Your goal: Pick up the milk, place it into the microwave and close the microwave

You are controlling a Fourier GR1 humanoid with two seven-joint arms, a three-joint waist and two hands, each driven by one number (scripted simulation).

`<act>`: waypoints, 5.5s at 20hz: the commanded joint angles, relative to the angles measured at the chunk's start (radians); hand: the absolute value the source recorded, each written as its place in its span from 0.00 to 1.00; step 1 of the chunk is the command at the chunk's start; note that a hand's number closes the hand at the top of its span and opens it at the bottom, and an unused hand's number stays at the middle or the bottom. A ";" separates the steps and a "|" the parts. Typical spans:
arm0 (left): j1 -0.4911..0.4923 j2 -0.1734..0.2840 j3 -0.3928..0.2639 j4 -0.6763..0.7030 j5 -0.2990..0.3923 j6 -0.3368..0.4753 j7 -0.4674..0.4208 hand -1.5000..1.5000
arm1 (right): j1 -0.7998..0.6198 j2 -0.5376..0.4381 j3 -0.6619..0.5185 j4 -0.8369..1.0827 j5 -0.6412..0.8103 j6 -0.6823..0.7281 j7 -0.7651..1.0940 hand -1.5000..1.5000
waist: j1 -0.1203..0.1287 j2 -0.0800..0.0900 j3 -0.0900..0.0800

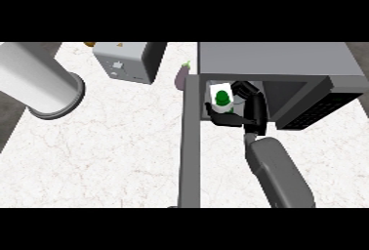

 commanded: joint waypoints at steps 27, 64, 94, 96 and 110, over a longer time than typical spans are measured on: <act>-0.182 0.053 0.020 0.170 -0.039 -0.018 -0.001 0.00 | -0.549 -0.067 -0.116 0.833 0.215 -0.387 -0.371 1.00 | 0.053 0.024 0.000; -0.278 0.064 -0.034 0.282 -0.127 -0.038 -0.033 0.00 | -0.509 -0.207 -0.143 0.908 0.244 -0.471 -0.314 0.00 | 0.129 0.063 0.006; -0.236 0.022 -0.043 0.271 -0.163 -0.036 -0.081 0.00 | -0.457 -0.148 -0.166 0.859 0.240 -0.315 -0.371 0.00 | 0.057 0.026 0.003; -0.217 0.046 -0.014 0.269 -0.127 -0.056 -0.079 0.00 | -0.423 -0.156 -0.191 0.835 0.217 -0.292 -0.420 0.00 | 0.056 0.024 0.003; -0.117 0.013 -0.078 0.163 -0.164 -0.102 -0.030 0.00 | -0.242 -0.035 -0.258 0.735 0.128 -0.012 -0.579 0.00 | -0.006 -0.001 0.001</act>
